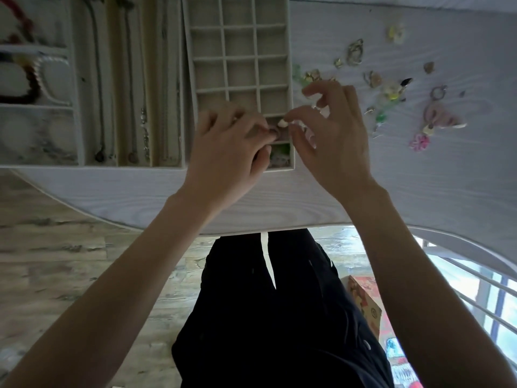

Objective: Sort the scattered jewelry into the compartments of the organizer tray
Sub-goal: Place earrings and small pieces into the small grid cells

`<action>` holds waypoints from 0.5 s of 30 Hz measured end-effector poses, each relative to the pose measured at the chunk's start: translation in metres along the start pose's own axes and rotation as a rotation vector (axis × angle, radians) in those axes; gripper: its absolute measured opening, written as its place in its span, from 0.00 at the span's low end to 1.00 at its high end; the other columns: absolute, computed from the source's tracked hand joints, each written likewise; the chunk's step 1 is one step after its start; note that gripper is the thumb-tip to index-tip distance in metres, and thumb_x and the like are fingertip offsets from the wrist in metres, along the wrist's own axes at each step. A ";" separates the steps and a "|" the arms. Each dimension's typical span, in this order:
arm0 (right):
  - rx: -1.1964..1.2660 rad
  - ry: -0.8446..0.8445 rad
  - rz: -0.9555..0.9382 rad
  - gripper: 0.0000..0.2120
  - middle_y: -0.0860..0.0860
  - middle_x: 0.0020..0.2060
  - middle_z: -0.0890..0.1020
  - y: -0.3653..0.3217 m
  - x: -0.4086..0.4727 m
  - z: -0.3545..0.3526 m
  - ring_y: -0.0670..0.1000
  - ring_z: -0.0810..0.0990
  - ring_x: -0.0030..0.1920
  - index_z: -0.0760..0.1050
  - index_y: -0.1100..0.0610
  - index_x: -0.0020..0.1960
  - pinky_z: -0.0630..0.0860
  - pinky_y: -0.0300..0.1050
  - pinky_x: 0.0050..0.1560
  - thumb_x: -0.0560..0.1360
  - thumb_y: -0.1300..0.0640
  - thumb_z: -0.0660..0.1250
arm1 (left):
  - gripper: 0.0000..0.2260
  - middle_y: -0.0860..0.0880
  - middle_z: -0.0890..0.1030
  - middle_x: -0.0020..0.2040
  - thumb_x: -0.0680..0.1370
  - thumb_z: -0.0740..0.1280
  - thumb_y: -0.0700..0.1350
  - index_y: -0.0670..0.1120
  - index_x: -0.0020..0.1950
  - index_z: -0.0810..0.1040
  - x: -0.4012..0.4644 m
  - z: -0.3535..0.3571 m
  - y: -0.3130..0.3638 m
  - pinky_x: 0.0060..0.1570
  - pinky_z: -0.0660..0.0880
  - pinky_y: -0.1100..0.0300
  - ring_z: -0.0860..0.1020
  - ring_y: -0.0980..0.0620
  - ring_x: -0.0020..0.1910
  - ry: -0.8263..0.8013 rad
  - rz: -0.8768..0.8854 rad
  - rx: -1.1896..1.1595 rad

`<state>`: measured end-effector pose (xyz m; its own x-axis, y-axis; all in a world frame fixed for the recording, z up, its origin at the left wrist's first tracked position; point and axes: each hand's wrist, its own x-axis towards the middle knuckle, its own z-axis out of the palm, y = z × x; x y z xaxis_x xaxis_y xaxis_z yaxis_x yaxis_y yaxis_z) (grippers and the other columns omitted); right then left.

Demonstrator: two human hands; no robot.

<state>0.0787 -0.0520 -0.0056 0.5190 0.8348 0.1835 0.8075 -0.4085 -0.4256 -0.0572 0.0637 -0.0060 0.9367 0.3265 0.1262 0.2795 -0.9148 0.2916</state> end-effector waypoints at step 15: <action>-0.218 -0.027 -0.039 0.03 0.56 0.44 0.79 -0.008 0.009 0.014 0.59 0.76 0.43 0.78 0.58 0.40 0.70 0.48 0.40 0.66 0.62 0.69 | 0.14 0.55 0.82 0.51 0.80 0.58 0.49 0.48 0.51 0.83 0.005 0.003 0.005 0.52 0.57 0.51 0.76 0.49 0.54 -0.077 0.055 0.164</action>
<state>0.0733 -0.0362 -0.0127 0.4807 0.8600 0.1713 0.8699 -0.4430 -0.2168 -0.0506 0.0602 -0.0068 0.9631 0.2617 0.0624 0.2523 -0.9592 0.1273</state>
